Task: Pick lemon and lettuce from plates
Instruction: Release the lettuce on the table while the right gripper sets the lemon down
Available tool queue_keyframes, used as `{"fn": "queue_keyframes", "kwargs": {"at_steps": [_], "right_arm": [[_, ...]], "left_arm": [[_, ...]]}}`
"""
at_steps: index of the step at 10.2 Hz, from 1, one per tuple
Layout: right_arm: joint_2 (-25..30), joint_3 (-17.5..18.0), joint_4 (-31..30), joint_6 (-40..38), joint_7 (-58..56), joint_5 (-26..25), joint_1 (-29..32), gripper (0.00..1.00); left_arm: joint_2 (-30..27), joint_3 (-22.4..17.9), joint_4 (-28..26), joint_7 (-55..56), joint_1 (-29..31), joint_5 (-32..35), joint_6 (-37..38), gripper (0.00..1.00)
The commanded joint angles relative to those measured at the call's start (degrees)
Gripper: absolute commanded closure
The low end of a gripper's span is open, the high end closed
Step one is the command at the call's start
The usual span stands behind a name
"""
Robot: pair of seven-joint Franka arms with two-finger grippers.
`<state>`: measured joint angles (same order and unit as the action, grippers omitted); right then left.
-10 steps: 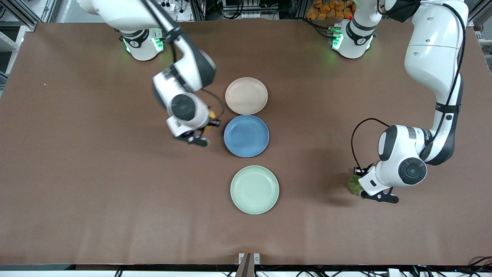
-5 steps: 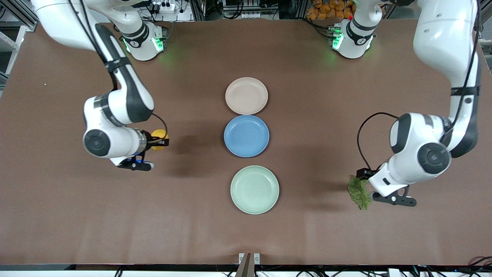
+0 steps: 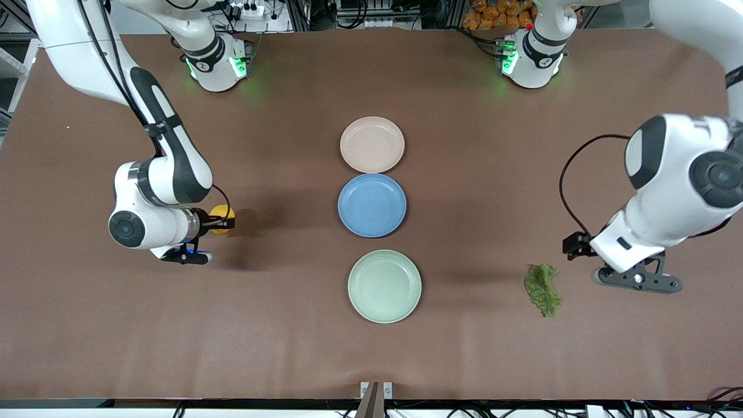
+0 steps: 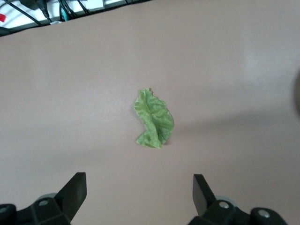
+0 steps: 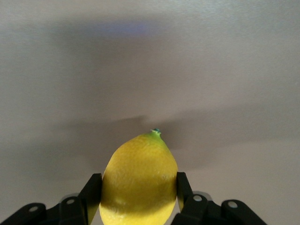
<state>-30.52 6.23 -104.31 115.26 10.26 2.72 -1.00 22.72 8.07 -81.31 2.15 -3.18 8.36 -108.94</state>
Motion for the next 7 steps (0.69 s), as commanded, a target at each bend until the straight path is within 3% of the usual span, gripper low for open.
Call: {"fn": "queue_keyframes", "kwargs": {"at_steps": [1, 2, 3, 5, 7], "right_arm": [[1.2, 0.9, -1.2, 0.4, -1.7, -1.2, 1.7, 0.87], [1.2, 0.9, -1.2, 0.4, -1.7, -1.7, 2.0, 0.77], [0.6, 1.0, -1.2, 0.4, -1.7, -3.4, 2.2, 0.58], [0.3, 1.0, -1.2, 0.3, -1.7, -3.8, 2.5, 0.0], [0.5, 1.2, -0.9, -0.2, -1.0, -3.2, 2.7, 0.0]], "left_arm": [[-5.6, 0.6, -1.5, 4.0, 0.7, -2.5, 2.1, 0.0], [-7.7, 0.3, -1.5, 6.3, 0.8, -2.5, 3.3, 0.0], [-9.3, 0.2, -1.5, 6.8, 1.5, -2.4, 5.3, 0.0], [-11.8, 0.3, -1.6, 6.6, 3.2, -2.6, 8.4, 0.0], [-13.3, 0.4, -1.6, 6.6, 4.0, -2.7, 10.2, 0.0]]}}
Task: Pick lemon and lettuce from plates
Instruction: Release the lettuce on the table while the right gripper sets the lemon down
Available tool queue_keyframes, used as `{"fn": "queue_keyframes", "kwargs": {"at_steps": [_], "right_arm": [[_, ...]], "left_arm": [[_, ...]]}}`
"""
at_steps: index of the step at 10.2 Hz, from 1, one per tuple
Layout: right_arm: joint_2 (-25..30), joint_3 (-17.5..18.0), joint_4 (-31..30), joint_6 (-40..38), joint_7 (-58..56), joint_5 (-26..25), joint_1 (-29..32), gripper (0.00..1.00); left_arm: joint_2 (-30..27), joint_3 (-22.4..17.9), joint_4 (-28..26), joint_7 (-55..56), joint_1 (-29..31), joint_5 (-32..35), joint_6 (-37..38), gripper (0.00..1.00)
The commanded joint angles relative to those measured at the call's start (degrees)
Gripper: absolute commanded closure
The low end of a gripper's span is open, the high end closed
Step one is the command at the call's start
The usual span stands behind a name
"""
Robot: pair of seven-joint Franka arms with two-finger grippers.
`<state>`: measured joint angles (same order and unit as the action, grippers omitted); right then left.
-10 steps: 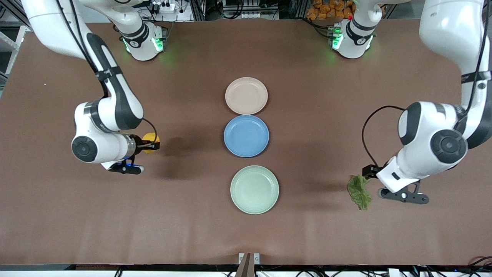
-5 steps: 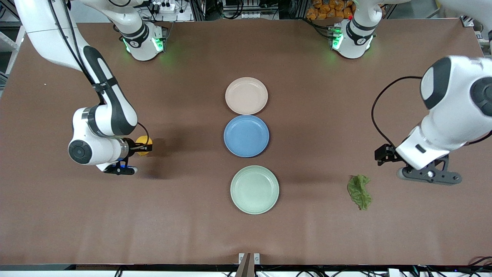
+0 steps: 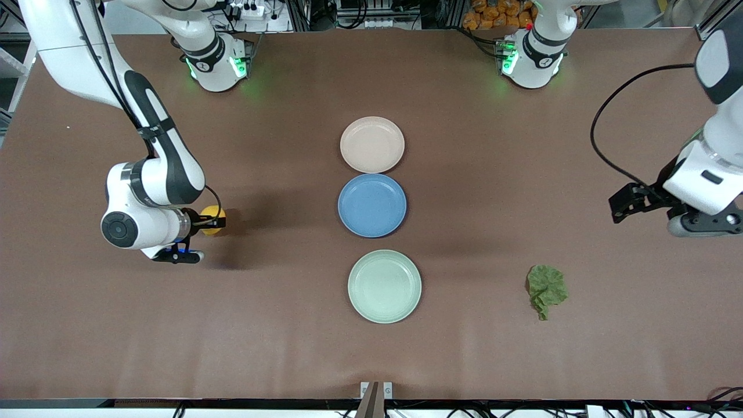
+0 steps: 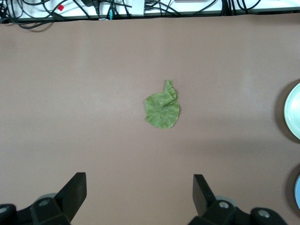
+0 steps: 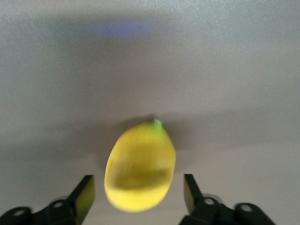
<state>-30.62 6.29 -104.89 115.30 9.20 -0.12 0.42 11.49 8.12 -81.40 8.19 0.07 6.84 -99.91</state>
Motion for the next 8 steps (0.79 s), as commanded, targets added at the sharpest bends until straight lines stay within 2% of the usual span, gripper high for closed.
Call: {"fn": "queue_keyframes", "kwargs": {"at_steps": [1, 3, 5, 8], "right_arm": [[1.1, 1.2, 0.0, -0.9, 0.2, -0.1, 1.2, 0.0], [2.8, 1.4, 5.2, -7.9, 0.0, -0.1, 1.2, 0.0], [4.5, 1.4, 12.0, -15.5, -0.1, -0.1, 1.2, 0.0], [8.1, 1.1, 20.6, -23.0, 0.0, -0.2, 1.2, 0.0]], "left_arm": [[-2.8, 0.2, -1.5, 0.2, 1.0, -1.5, 1.6, 0.0], [-4.2, 0.7, -1.5, -0.4, 3.7, -4.0, 3.7, 0.0], [-6.5, 0.0, -1.7, -0.4, 3.5, -5.7, 5.1, 0.0], [-6.7, -0.6, -2.2, -0.2, 2.6, -5.7, 6.8, 0.0]]}}
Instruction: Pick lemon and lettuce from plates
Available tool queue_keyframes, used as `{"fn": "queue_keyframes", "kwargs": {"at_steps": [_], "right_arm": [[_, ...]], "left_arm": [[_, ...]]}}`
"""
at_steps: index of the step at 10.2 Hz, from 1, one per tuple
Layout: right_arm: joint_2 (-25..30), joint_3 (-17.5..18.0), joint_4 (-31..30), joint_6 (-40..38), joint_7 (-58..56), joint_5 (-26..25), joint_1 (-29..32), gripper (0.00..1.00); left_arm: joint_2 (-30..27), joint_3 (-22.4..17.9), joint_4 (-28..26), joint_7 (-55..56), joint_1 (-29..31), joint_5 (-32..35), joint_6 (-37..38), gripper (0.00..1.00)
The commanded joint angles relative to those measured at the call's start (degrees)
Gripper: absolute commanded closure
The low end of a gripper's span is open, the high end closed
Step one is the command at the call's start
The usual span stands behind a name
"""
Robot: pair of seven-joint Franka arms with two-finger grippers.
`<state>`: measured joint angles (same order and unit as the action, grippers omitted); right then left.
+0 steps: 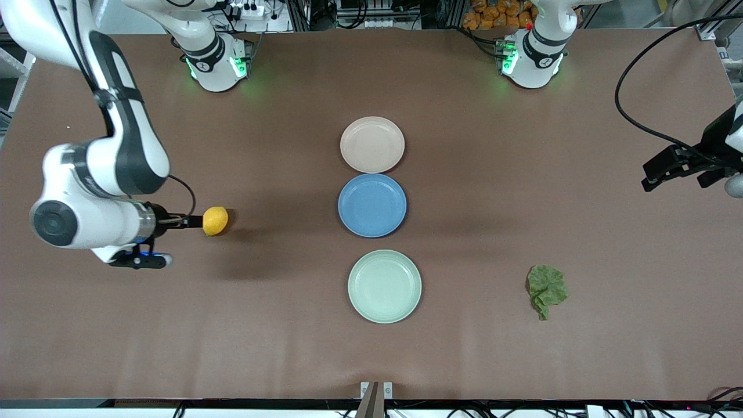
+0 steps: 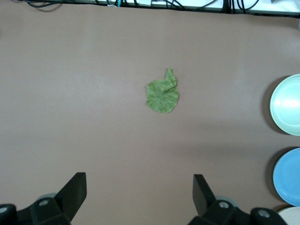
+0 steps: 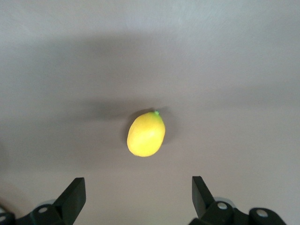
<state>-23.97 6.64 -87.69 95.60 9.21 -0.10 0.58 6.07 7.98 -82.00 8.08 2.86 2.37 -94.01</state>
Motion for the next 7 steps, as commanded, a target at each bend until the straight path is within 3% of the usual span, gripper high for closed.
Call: {"fn": "queue_keyframes", "kwargs": {"at_steps": [1, 7], "right_arm": [[3.0, 0.7, 5.1, -4.4, 0.0, -0.7, 1.2, 0.0], [15.8, 0.6, 4.7, -9.2, -0.3, -0.9, 2.0, 0.0]], "left_arm": [[-1.9, -0.5, -1.7, 0.2, -0.1, -1.4, 1.2, 0.0], [-3.5, -0.4, -1.6, -0.3, -0.4, -1.4, 3.8, 0.0]]}}
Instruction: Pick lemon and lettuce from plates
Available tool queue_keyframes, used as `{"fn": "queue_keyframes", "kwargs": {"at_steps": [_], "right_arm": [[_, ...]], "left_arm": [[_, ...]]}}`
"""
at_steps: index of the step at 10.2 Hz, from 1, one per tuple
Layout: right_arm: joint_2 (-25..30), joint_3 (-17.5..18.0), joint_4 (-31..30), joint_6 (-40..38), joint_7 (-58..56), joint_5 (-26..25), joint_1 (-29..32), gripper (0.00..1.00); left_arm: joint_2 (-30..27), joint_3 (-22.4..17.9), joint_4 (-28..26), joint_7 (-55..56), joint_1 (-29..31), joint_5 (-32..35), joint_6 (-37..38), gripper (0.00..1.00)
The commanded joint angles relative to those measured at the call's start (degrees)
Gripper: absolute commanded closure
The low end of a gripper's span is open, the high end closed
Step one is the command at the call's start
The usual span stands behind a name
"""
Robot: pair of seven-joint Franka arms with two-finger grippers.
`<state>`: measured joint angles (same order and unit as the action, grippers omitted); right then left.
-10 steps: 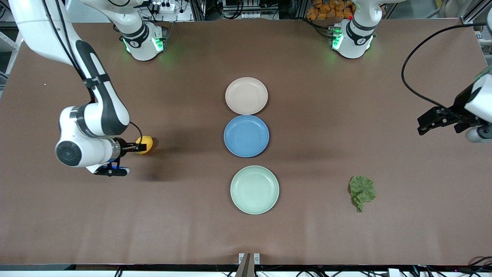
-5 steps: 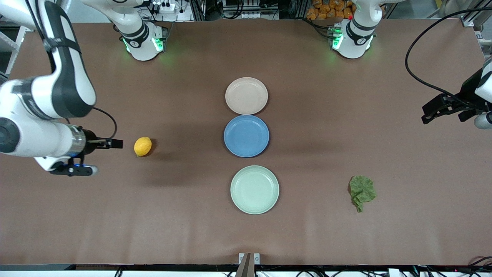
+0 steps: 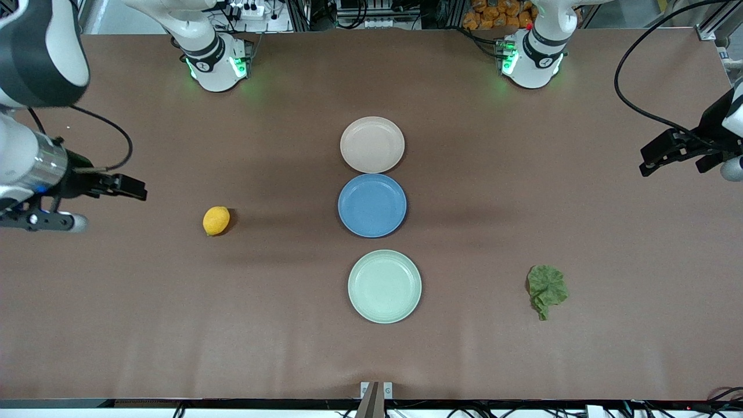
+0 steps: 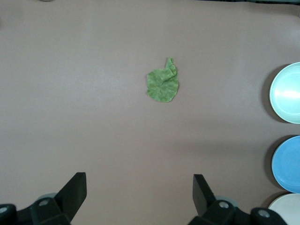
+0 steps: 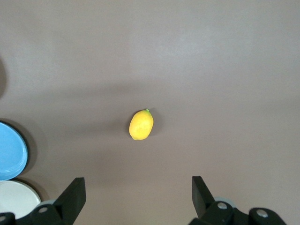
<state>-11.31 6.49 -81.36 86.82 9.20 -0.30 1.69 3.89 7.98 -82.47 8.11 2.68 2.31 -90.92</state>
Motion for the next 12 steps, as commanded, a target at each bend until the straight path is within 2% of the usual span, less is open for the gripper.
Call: {"fn": "queue_keyframes", "kwargs": {"at_steps": [1, 7, 12], "right_arm": [[4.4, 0.7, -1.8, -1.1, -0.3, -0.7, 0.9, 0.0], [11.0, 0.9, -10.9, 5.5, -0.7, -0.4, 1.7, 0.0], [11.0, 1.0, -8.4, 6.4, -0.8, -0.5, 1.9, 0.0]], "left_arm": [[-1.3, -0.2, -0.9, -0.4, -0.2, -1.4, 0.7, 0.0], [-1.0, 0.1, -0.4, 0.1, 0.0, -2.9, 0.7, 0.0], [-1.3, -0.2, -0.5, 0.0, -0.3, -2.9, 0.7, 0.0]]}}
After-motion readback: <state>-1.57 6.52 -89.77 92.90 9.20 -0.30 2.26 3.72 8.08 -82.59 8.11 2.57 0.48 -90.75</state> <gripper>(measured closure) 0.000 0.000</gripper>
